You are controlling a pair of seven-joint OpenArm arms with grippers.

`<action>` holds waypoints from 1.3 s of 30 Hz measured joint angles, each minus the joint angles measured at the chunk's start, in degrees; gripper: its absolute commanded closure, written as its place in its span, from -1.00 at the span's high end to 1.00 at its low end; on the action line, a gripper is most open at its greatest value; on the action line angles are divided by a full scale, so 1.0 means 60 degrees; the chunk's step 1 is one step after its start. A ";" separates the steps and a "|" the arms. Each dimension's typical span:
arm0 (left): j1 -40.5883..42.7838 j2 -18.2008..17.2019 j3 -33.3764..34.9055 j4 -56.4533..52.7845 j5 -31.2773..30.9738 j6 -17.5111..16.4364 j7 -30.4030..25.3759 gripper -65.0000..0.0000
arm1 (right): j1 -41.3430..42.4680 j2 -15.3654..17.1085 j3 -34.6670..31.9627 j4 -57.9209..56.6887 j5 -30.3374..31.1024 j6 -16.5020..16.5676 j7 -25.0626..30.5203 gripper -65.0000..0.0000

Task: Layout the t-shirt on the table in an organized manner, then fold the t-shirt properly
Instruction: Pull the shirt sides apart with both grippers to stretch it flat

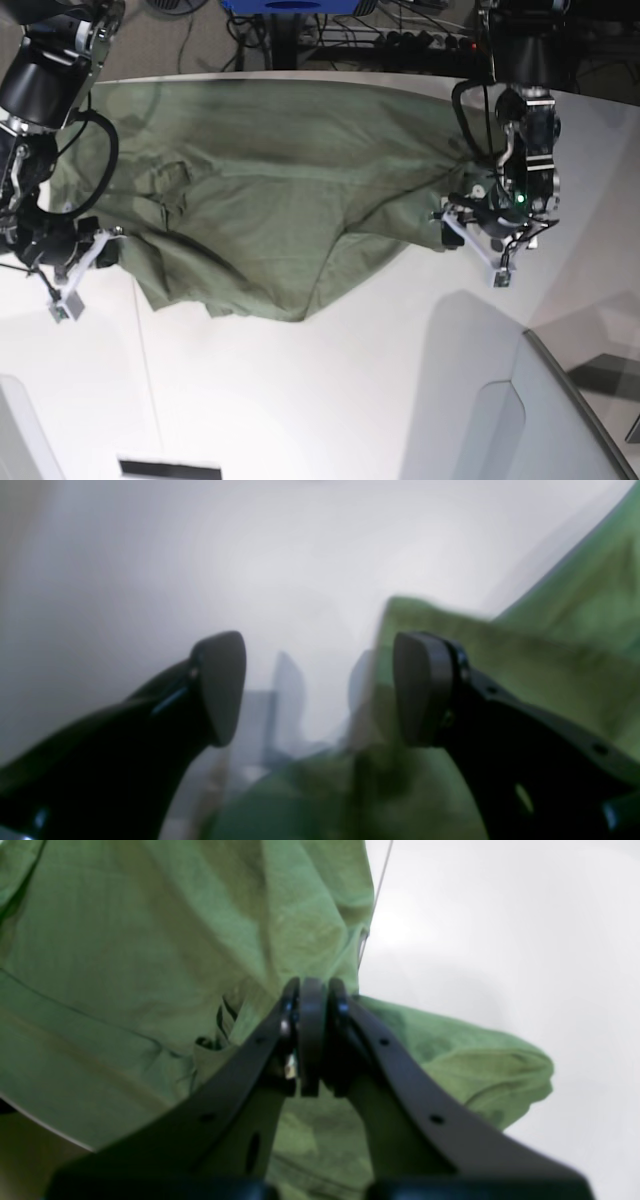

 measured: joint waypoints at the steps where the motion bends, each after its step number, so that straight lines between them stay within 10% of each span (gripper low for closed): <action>1: -0.0222 -0.0007 0.0025 -0.0313 -0.0324 -0.0004 -0.0040 0.38 | 0.0000 0.0000 0.0000 0.0000 0.0004 0.0000 0.0007 -0.96; 12: -0.0714 0.0106 0.0102 -0.1625 -0.0816 -0.0066 -0.0787 0.31 | -0.0004 0.0000 0.0000 0.0000 -0.0029 0.0000 0.0007 -0.96; 19: -0.0943 0.0007 0.0055 -0.2557 -0.0838 -0.0882 -0.1552 -0.97 | -0.0004 -0.0004 0.0000 0.0000 -0.0025 0.0000 0.0015 -0.96; 39: -0.2284 -0.0718 0.0044 -0.2998 -0.0659 -0.0929 -0.1923 -1.00 | 0.0262 0.0022 -0.0018 -0.0007 -0.0029 0.0000 0.0011 -0.96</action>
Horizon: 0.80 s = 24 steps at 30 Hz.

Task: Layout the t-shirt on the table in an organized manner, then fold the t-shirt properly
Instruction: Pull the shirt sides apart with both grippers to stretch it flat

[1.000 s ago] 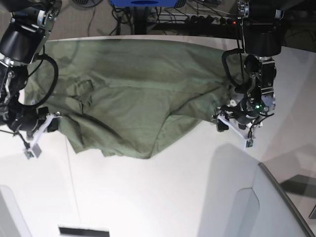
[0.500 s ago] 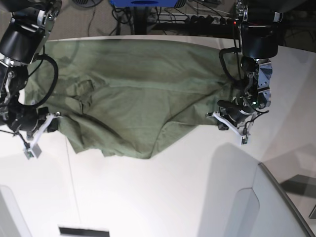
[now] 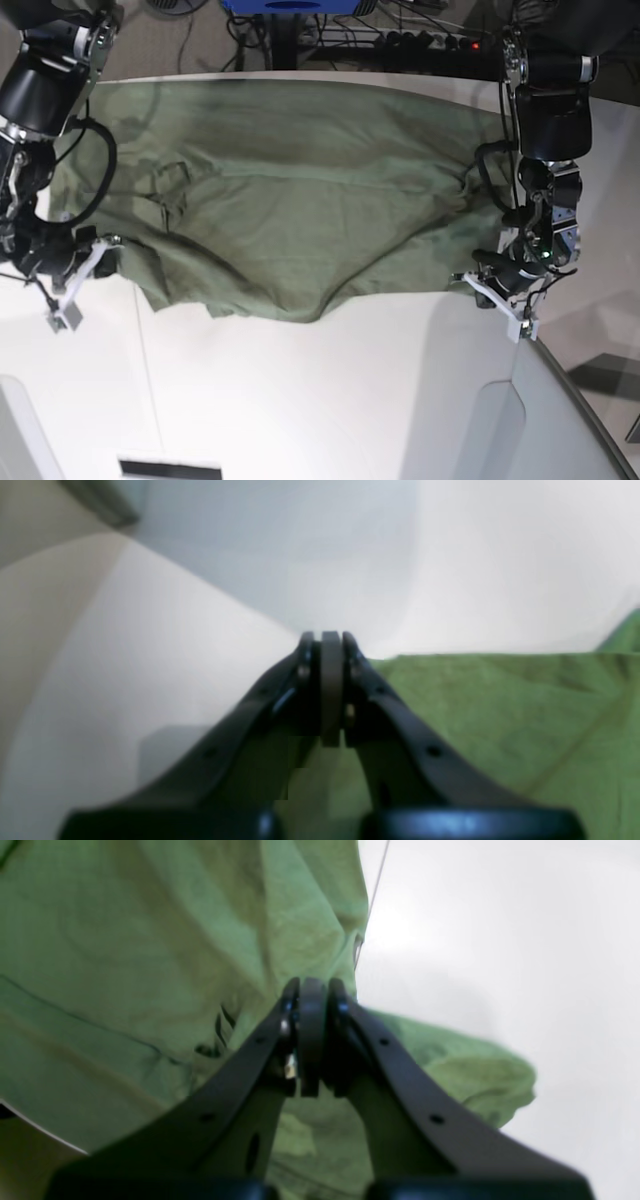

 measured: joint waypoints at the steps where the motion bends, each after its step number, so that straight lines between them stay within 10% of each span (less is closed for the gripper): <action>1: -0.0011 -0.0055 0.0062 -0.0015 0.0000 -0.0015 -0.0127 -1.00 | 0.0025 0.0000 0.0000 0.0000 0.0022 0.0000 0.0004 -0.96; 24: -0.0805 -0.0368 0.0040 0.0007 0.0004 -0.0044 -0.1388 -1.00 | 0.0047 -0.0018 0.0000 -0.0011 0.0000 -0.0004 0.0000 -0.96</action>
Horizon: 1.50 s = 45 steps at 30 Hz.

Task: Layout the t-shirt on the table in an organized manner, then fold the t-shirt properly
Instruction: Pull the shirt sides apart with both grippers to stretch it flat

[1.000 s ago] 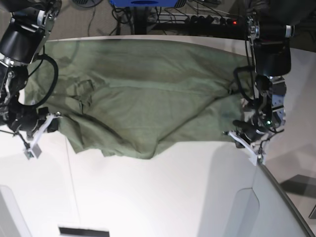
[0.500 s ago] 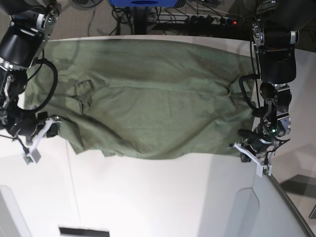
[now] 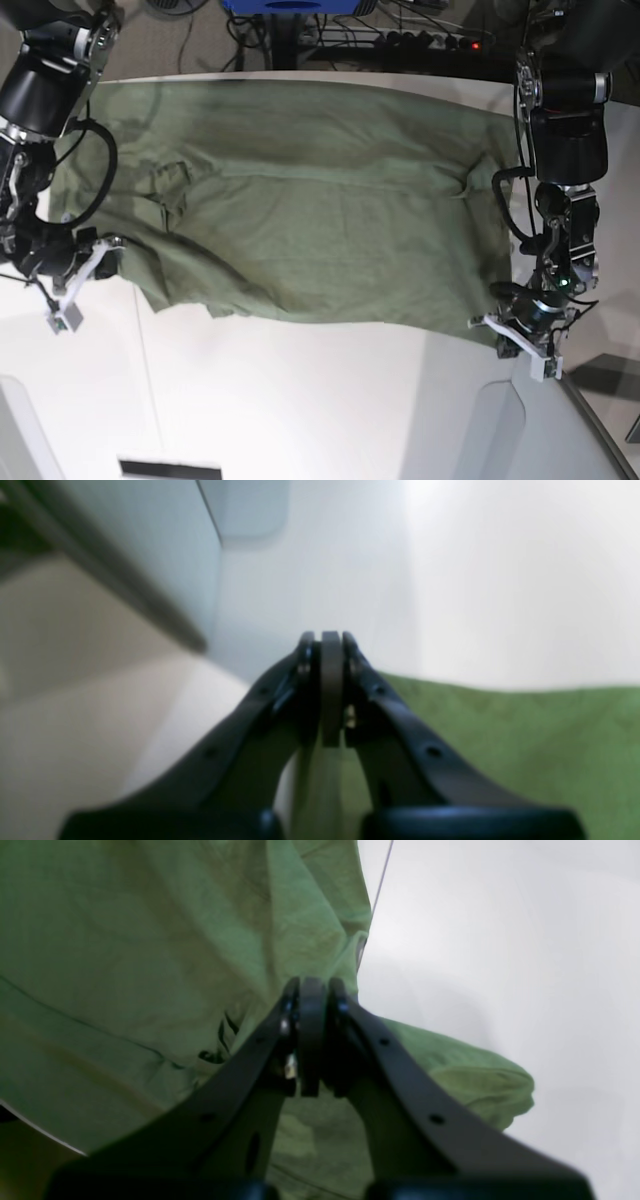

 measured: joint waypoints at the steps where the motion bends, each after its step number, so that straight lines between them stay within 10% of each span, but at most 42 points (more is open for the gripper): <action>1: -0.0084 0.0011 0.0000 -0.0004 0.0004 0.0007 0.0000 -1.00 | 0.0044 0.0004 0.0000 0.0000 -0.0004 0.0004 0.0007 -0.96; 45: 0.0386 0.0000 -0.0073 0.0000 -0.0044 0.0004 -0.0073 -1.00 | 0.2299 0.1920 -0.1603 -0.5107 -0.0007 -0.0007 0.4994 -0.96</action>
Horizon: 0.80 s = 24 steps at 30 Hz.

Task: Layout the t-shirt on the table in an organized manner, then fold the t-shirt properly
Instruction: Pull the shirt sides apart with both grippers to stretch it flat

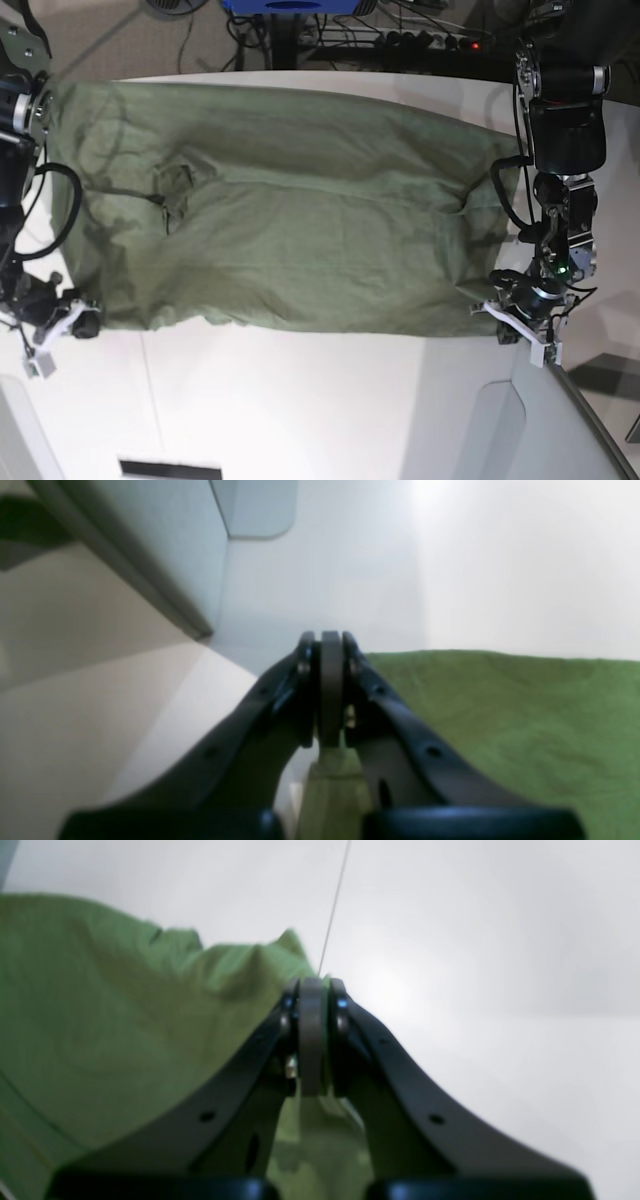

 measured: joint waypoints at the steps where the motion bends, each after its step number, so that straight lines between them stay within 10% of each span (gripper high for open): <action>1: 0.0000 0.0007 0.0000 0.0000 0.0000 0.0000 0.0000 -1.00 | 0.0018 0.0015 -0.0004 0.0000 -0.0004 0.0000 0.0106 -0.96; 24: 0.1228 -0.0178 -0.0015 0.1814 -0.0106 0.0000 0.0477 -1.00 | -0.0015 0.0441 -0.0040 0.0033 0.0004 0.0011 -0.0240 -0.96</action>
